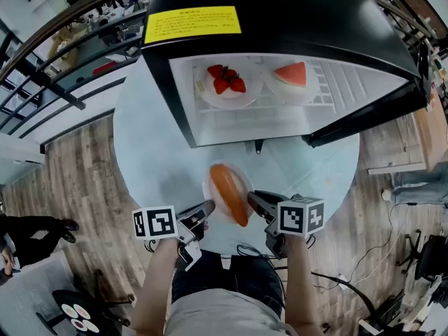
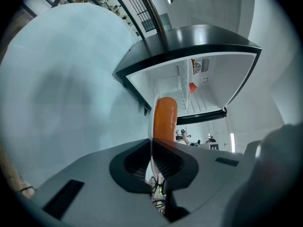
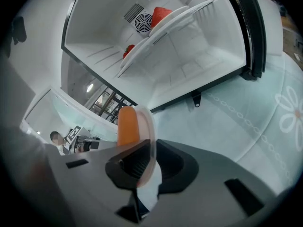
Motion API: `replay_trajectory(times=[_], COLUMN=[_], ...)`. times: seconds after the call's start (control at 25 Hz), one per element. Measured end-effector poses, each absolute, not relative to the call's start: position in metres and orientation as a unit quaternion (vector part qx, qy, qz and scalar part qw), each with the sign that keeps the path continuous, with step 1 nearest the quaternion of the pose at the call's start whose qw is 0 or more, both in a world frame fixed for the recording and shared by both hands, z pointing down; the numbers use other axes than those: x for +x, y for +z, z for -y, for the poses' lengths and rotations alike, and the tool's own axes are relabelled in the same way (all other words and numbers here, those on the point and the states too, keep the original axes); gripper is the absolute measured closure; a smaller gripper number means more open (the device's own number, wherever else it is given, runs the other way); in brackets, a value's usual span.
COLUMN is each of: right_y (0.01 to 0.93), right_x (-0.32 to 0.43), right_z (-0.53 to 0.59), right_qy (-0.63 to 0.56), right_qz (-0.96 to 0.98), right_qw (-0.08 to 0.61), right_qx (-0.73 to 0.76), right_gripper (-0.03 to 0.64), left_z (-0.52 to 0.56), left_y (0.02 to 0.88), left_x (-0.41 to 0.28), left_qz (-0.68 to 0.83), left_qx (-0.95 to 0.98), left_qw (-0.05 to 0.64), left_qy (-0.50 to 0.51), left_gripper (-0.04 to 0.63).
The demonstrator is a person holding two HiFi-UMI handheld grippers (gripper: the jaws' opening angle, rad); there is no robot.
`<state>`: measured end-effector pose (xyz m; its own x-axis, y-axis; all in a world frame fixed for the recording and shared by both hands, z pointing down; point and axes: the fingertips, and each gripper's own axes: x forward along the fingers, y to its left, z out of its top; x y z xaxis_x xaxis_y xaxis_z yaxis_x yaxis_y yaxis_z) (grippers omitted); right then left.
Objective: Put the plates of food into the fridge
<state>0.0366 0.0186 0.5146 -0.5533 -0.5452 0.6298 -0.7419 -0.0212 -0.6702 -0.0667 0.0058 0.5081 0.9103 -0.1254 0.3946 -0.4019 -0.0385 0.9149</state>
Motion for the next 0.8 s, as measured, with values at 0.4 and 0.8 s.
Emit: replay_trajectory(times=[0.4,0.8], right_y=[0.513,0.529], right_x=[0.103,0.152], right_z=[0.011,0.062], right_qy=[0.533,0.52], right_qz=[0.717,0.741], right_qw=[0.108,0.127], right_qx=[0.436,0.406], right_gripper=[0.569,0.569], left_z=[0.014,0.053], left_y=[0.508,0.524], left_x=[-0.002,0.044], left_qz=[0.225,0.297], left_qx=[0.706,0.689], left_qw=[0.669,0.661], left_qy=[0.054,-0.015], left_gripper=[0.577,0.577])
